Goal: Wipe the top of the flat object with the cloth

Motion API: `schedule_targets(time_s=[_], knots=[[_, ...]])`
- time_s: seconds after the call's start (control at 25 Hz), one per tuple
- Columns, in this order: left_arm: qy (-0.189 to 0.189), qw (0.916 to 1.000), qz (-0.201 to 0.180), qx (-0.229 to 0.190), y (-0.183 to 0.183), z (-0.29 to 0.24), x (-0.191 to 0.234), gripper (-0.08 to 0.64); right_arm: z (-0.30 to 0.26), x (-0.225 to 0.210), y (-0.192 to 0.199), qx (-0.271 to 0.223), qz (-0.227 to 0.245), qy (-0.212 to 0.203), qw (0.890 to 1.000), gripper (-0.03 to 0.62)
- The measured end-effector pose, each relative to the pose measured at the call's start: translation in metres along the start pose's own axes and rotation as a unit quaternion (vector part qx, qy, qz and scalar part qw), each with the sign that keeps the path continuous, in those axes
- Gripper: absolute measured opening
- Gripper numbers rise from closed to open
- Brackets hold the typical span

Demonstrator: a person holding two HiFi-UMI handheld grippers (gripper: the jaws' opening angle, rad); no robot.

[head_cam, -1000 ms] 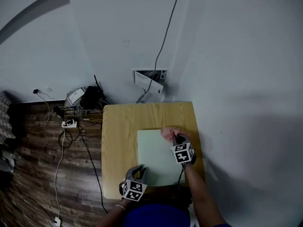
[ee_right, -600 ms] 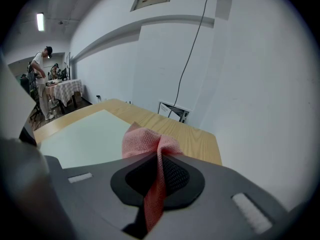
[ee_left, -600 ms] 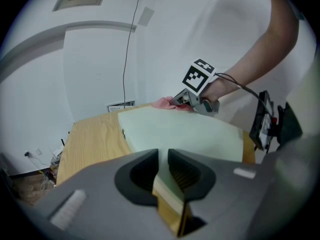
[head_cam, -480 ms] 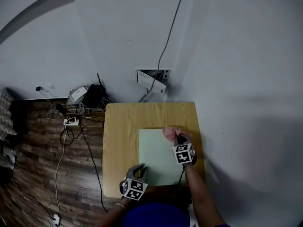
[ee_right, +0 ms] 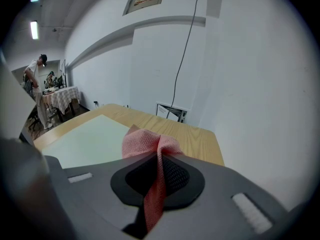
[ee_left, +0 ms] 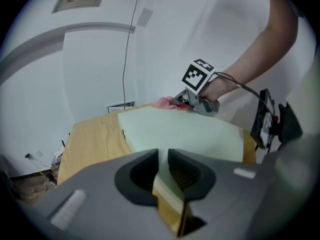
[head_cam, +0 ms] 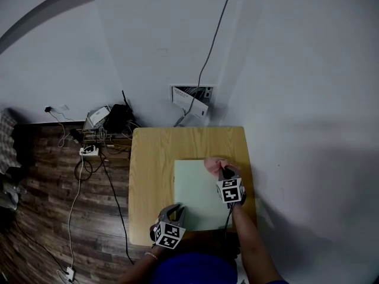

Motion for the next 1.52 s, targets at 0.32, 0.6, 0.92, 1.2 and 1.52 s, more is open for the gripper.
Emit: schedule_targets(time_s=[0.32,0.6,0.92,1.2,1.52], knots=[[0.002,1.0,0.005,-0.001,-0.001,0.0,-0.001,0.063,0.029,0.009,-0.023,-0.059,-0.04,-0.02,0.997,0.015],[0.004,1.0,0.004,-0.003,0.001,0.002,-0.001,0.063,0.071,0.067,-0.065,-0.13,0.0,-0.089,0.988,0.015],[0.003,1.0,0.001,-0.004,0.0,0.003,-0.001,0.063,0.075,0.149,-0.08,-0.136,0.059,-0.167,0.975,0.015],[0.0,1.0,-0.001,-0.004,0.0,-0.001,-0.002,0.063,0.047,0.19,-0.055,-0.083,0.104,-0.201,0.97,0.015],[0.0,1.0,-0.005,-0.002,0.0,-0.001,-0.001,0.063,0.024,0.202,-0.034,-0.047,0.137,-0.19,0.971,0.015]])
Point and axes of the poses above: the fingertips, and each gripper's own axes: z backward along the fingers, x to its left, y out of its underside, the point moved 1 cm from there along z, backward along the fingers, and after that the axes turned 1 degree about y, right-handed, at the moved point
